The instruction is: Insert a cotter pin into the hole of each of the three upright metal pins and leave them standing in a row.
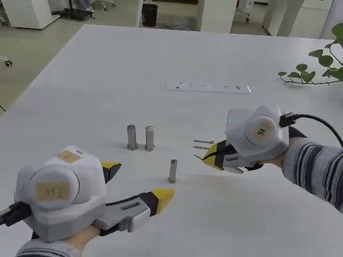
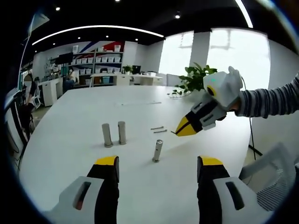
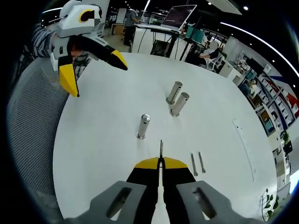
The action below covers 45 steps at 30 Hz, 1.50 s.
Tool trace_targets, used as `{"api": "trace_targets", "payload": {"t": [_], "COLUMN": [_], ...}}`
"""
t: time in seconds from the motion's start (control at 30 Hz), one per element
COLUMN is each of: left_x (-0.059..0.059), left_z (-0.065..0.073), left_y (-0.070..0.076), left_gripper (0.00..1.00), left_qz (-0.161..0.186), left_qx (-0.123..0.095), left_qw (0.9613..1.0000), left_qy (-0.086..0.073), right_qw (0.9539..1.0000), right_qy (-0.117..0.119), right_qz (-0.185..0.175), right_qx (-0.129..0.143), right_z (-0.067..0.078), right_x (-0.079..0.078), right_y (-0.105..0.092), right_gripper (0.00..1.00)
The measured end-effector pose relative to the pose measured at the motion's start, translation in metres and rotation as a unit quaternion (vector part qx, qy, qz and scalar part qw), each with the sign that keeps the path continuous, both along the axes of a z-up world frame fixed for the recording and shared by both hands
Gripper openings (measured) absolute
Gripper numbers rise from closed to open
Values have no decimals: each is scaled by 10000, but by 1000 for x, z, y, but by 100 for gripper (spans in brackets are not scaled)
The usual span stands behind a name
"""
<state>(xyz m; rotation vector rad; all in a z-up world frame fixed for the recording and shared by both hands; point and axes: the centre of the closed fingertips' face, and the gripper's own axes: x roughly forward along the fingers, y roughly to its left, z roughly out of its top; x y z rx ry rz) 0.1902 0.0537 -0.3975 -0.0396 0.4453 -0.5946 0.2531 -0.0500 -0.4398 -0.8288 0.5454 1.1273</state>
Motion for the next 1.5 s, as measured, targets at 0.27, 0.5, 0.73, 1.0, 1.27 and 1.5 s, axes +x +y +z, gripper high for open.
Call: {"api": "trace_targets", "payload": {"t": [0.27,0.5,0.73,1.0,1.27,1.5], "left_x": [1,4,4,6,5,2], "left_z": [4,6,3,3,5,5], "left_y": [-12,-20,-28,-31,-36,-39], "left_gripper": [51,36,27,18,10,2], "left_qz": [-101,-116,-141,-95,-118,-198], "left_qx": [-194,-534,-1072,-1370,-1668,-1739], "left_qw": [9997,9982,9924,9878,9820,9800], "left_qy": [118,263,583,732,874,944], "right_qw": [9994,9979,9959,9936,9907,9900], "right_qy": [-166,-282,-350,-419,-516,-547], "right_qz": [290,562,786,952,1175,1192], "right_qx": [94,169,293,440,463,516], "right_z": [9,14,20,29,36,40], "right_x": [-19,-34,-47,-57,-66,-68], "right_y": [11,24,38,52,59,63], "right_gripper": [0,0,0,0,0,0]}}
